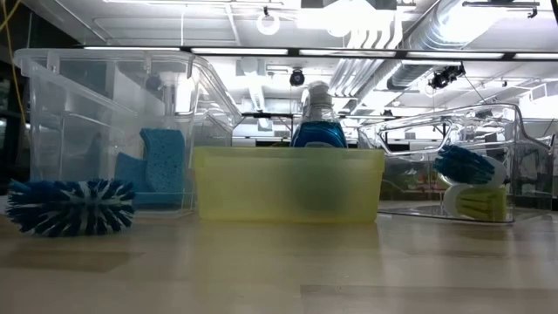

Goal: Pick & Place Kitchen Sink Supplies
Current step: Put the blue sponge into the white bin

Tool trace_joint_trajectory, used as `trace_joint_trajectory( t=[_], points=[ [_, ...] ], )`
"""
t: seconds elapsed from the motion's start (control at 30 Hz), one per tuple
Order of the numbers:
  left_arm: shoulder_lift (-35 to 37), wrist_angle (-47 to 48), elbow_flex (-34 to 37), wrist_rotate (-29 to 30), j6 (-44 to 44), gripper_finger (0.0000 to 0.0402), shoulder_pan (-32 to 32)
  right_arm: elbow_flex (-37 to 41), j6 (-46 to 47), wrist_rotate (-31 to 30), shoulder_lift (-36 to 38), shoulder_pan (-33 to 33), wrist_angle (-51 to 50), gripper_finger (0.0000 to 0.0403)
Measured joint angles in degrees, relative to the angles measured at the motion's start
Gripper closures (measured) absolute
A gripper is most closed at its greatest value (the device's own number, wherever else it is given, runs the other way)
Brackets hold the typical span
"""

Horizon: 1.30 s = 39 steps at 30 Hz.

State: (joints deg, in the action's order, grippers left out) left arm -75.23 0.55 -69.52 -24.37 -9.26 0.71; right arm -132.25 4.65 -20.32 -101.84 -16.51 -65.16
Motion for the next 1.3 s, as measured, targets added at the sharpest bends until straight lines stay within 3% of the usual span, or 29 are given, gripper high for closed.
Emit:
trace_joint_trajectory(
  t=[0.13, 0.47, 0.67, 0.9, 1.1, 1.3],
  points=[
    [2.25, 4.36, 0.00, 4.92, 0.35, 0.0176, 0.00, 0.00, 1.54, -1.71, 0.00, 0.00, -2.14, 0.0401],
    [15.18, 21.75, 0.00, 19.39, 0.93, 0.0172, 0.02, 0.00, 3.72, -3.03, 0.02, 0.46, -4.52, 0.0402],
    [23.60, 33.72, 0.00, 21.60, -4.06, 0.0172, 0.04, 0.00, 0.22, -0.03, -0.02, 1.48, -3.21, 0.0402],
    [28.75, 38.56, 0.00, 22.35, -6.19, 0.0172, 0.04, -0.02, -6.36, 7.71, -2.64, 4.97, 2.58, 0.0402],
    [30.83, 39.91, 1.19, 22.67, -7.82, 0.0172, 0.04, -0.02, -10.93, 14.28, -6.17, 8.54, 8.32, 0.0402],
    [33.91, 37.98, 8.54, 22.41, -11.03, 0.0172, 0.04, -0.02, -11.76, 17.87, -9.76, 10.72, 12.70, 0.0402]
  ],
)
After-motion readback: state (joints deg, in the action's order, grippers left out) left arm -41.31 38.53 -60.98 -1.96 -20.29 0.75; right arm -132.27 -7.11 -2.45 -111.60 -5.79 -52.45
